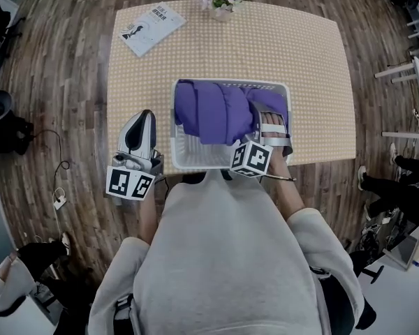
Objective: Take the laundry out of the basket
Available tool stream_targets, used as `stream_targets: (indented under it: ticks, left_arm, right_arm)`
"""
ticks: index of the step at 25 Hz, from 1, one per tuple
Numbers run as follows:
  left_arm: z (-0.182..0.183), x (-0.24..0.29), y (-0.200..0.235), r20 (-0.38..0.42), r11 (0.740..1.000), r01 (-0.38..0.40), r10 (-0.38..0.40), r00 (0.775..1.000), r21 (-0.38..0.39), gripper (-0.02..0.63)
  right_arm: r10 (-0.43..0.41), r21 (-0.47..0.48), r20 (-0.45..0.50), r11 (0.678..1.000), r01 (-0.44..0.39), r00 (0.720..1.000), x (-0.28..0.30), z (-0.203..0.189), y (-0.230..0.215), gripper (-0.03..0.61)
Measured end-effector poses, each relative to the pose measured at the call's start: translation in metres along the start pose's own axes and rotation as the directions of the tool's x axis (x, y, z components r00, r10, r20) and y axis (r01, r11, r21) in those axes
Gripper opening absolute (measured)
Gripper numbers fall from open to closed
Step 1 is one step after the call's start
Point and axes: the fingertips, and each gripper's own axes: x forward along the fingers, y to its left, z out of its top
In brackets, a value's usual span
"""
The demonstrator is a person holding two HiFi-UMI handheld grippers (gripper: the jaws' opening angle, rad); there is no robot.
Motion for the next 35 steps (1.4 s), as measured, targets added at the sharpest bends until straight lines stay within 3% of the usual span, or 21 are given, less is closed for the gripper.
stream_targets:
  ticks: [5,7,9,11,12,14,17,19,21,23,26,35]
  left_arm:
    - [0.005,0.007,-0.015,0.005,0.999,0.04,-0.041,0.999,0.013,0.008]
    - [0.008,0.006,-0.017,0.008,0.999,0.042,-0.042,0.999,0.016,0.008]
    - [0.01,0.004,-0.017,0.011,0.999,0.038,-0.039,0.999,0.019,0.008]
    - [0.011,0.002,-0.019,0.016,0.999,0.033,-0.033,0.999,0.023,0.008]
    - [0.012,0.001,-0.02,0.02,0.999,0.031,-0.032,0.999,0.025,0.008]
    - [0.015,0.002,-0.025,0.028,0.999,0.035,-0.036,0.999,0.032,0.008]
    - [0.018,0.007,-0.034,0.035,0.998,0.05,-0.052,0.998,0.044,0.008]
    - [0.019,0.011,-0.041,0.039,0.997,0.061,-0.063,0.997,0.053,0.008]
    - [0.017,0.013,-0.05,0.035,0.996,0.071,-0.073,0.997,0.06,0.008]
    - [0.01,0.014,-0.059,0.016,0.995,0.077,-0.078,0.997,0.067,0.008]
    - [0.005,0.021,-0.072,-0.003,0.993,0.083,-0.083,0.997,0.086,0.008]
    - [0.008,0.007,-0.114,0.003,0.989,0.104,-0.105,0.994,0.102,0.008]
  right_arm:
    - [0.001,0.076,0.015,0.997,-0.003,1.0,-0.003,-0.001,-0.004,0.276]
    - [-0.001,0.167,0.05,0.986,-0.007,0.999,-0.008,0.001,-0.01,0.275]
    - [-0.014,0.318,0.111,0.948,-0.023,0.994,-0.018,0.004,-0.024,0.275]
    - [-0.026,0.48,0.194,0.874,-0.072,0.981,-0.031,0.007,-0.039,0.275]
    - [-0.033,0.56,0.245,0.821,-0.113,0.969,-0.039,0.008,-0.045,0.275]
    - [-0.064,0.691,0.36,0.689,-0.22,0.931,-0.054,0.012,-0.059,0.273]
    - [-0.147,0.776,0.506,0.508,-0.374,0.85,-0.073,0.016,-0.077,0.273]
    - [-0.189,0.789,0.554,0.43,-0.439,0.811,-0.079,0.015,-0.082,0.272]
    - [-0.211,0.794,0.571,0.388,-0.469,0.793,-0.081,0.01,-0.08,0.27]
    - [-0.222,0.793,0.584,0.361,-0.49,0.781,-0.08,0.004,-0.075,0.27]
    - [-0.24,0.781,0.609,0.346,-0.52,0.756,-0.081,-0.002,-0.081,0.27]
    - [-0.263,0.764,0.63,0.381,-0.521,0.731,-0.113,-0.011,-0.083,0.262]
